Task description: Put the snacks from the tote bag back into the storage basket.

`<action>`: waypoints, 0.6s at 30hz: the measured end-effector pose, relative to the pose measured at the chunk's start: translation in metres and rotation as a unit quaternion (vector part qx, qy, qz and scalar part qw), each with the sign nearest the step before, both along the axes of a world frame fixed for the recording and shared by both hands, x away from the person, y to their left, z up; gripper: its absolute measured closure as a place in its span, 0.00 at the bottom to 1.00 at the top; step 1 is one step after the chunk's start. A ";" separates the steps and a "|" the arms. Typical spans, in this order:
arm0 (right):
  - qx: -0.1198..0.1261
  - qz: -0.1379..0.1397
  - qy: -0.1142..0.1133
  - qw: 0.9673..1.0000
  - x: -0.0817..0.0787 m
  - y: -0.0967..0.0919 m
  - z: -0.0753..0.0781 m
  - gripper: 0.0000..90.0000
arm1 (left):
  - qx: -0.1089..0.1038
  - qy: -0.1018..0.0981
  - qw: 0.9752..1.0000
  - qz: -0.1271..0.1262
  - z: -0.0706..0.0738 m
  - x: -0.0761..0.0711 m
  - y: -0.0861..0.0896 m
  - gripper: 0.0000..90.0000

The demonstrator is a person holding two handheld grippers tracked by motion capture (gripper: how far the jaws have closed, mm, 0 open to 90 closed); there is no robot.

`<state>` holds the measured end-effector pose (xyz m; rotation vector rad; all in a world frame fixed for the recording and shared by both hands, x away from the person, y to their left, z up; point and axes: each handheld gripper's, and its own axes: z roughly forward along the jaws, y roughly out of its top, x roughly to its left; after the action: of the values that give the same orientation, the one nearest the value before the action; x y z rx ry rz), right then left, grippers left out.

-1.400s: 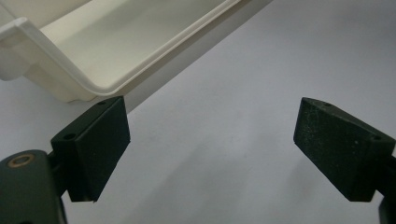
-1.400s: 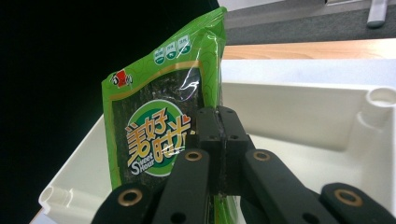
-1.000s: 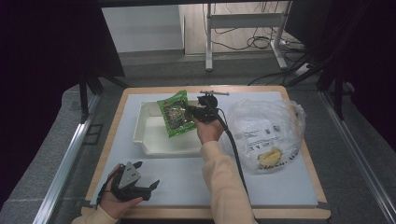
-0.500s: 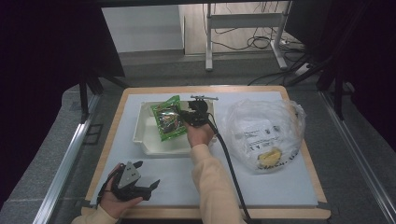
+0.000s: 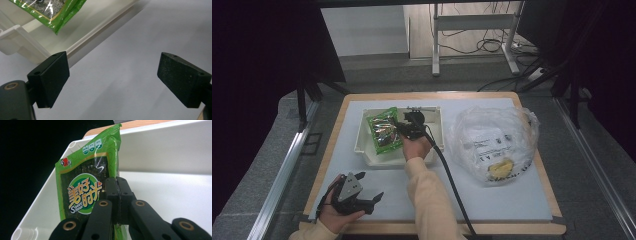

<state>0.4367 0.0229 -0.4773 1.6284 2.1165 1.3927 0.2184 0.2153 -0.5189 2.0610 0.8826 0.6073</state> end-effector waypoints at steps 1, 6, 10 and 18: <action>0.001 -0.002 0.001 1.000 0.000 0.001 -0.002 1.00 | 0.000 0.000 1.000 0.000 0.000 0.000 0.000 0.12; 0.003 -0.010 0.009 1.000 0.002 0.006 -0.008 1.00 | -0.005 -0.001 1.000 0.001 0.000 0.000 0.000 0.12; 0.002 -0.020 0.013 1.000 0.003 0.010 -0.014 1.00 | -0.004 -0.003 1.000 0.000 0.001 0.000 0.001 0.12; -0.014 -0.016 0.022 1.000 0.002 0.021 -0.026 0.99 | -0.005 -0.003 1.000 0.001 0.001 0.000 0.001 0.12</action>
<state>0.4387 0.0439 -0.5029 1.6908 2.1143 1.3220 0.2183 0.2165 -0.5181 2.0491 0.8818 0.6094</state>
